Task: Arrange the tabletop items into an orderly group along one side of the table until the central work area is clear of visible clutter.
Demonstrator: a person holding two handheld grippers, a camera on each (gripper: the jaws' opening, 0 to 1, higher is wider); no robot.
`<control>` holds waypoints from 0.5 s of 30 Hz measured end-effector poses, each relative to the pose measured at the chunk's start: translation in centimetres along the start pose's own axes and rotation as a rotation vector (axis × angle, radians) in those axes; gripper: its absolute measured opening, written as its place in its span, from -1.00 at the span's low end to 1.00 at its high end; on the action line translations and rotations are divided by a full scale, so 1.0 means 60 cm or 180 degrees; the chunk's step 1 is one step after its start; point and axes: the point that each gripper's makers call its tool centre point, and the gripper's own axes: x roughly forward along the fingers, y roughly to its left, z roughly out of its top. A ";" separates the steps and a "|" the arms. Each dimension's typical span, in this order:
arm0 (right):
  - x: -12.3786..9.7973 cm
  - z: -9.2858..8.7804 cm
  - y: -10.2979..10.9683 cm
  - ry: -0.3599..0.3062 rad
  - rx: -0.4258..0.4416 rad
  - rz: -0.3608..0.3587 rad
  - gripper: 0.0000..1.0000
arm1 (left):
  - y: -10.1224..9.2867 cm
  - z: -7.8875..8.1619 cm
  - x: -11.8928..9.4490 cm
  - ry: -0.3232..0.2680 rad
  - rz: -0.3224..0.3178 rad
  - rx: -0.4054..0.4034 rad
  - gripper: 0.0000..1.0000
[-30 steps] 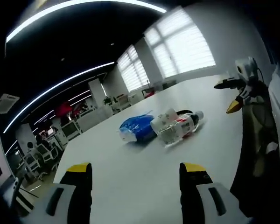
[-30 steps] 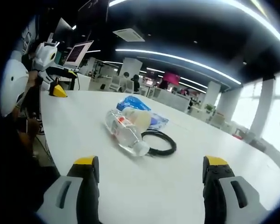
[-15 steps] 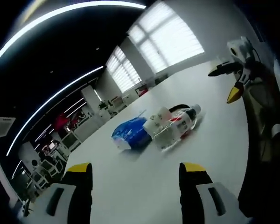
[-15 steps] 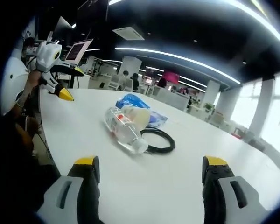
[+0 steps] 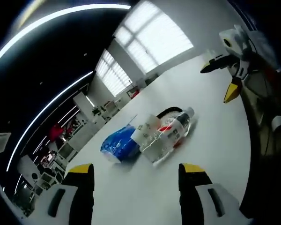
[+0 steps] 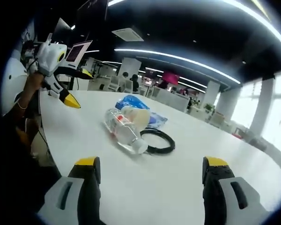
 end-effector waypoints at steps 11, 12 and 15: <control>-0.010 0.005 -0.006 -0.0110 0.0103 -0.0008 0.74 | -0.032 0.030 0.032 -0.0136 -0.0112 0.0150 0.43; -0.012 0.007 -0.008 -0.0140 0.0129 -0.0015 0.74 | -0.039 0.028 0.036 -0.0100 -0.0154 0.0142 0.43; -0.016 0.007 -0.009 -0.0170 0.0165 -0.0006 0.73 | -0.048 0.028 0.045 -0.0102 -0.0191 0.0130 0.41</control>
